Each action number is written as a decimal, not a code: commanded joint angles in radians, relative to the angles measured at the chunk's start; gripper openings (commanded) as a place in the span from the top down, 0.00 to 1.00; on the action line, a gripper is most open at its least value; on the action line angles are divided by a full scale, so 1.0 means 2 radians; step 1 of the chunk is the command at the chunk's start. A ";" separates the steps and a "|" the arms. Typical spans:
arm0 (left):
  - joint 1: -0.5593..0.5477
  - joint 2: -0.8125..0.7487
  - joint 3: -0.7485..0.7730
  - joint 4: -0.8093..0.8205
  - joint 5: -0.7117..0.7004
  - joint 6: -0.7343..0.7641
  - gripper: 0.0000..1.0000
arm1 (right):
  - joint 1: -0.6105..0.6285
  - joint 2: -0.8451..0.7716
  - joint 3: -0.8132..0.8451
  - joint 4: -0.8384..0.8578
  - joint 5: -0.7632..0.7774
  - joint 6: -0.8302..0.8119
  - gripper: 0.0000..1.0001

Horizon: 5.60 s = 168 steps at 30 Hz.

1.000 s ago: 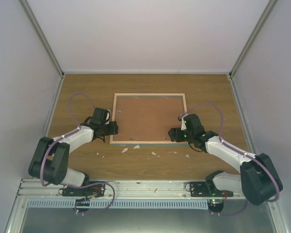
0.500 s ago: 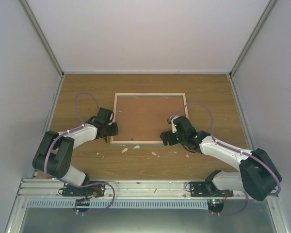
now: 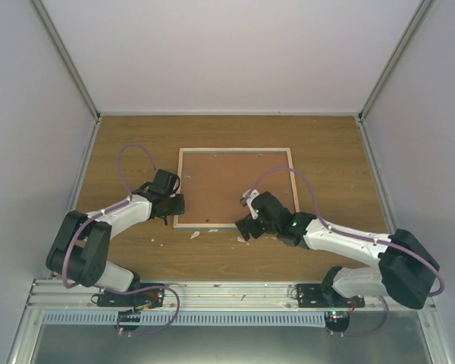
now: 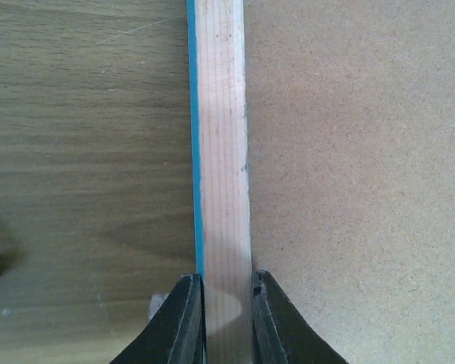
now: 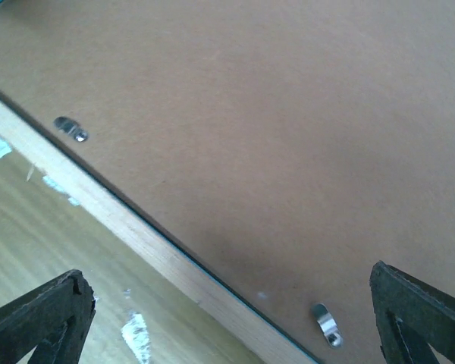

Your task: Take the photo out of the frame

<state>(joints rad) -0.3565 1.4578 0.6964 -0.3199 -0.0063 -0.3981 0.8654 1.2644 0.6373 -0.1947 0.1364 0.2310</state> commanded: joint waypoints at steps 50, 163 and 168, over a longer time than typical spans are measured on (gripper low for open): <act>-0.020 -0.160 0.001 -0.046 0.034 -0.030 1.00 | 0.236 0.290 0.088 0.147 0.514 -0.186 0.55; -0.014 -0.325 0.004 -0.009 0.031 -0.044 0.13 | -0.424 0.101 0.153 -0.008 -0.530 0.112 1.00; -0.014 -0.252 -0.003 0.020 0.059 -0.041 0.15 | -0.457 0.178 0.151 0.004 -0.544 0.089 0.99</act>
<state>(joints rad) -0.3901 0.8707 0.7128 -0.3916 0.0532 -0.4805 -0.0082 1.5482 0.9565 -0.2291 -0.9260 0.6262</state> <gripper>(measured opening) 0.862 0.219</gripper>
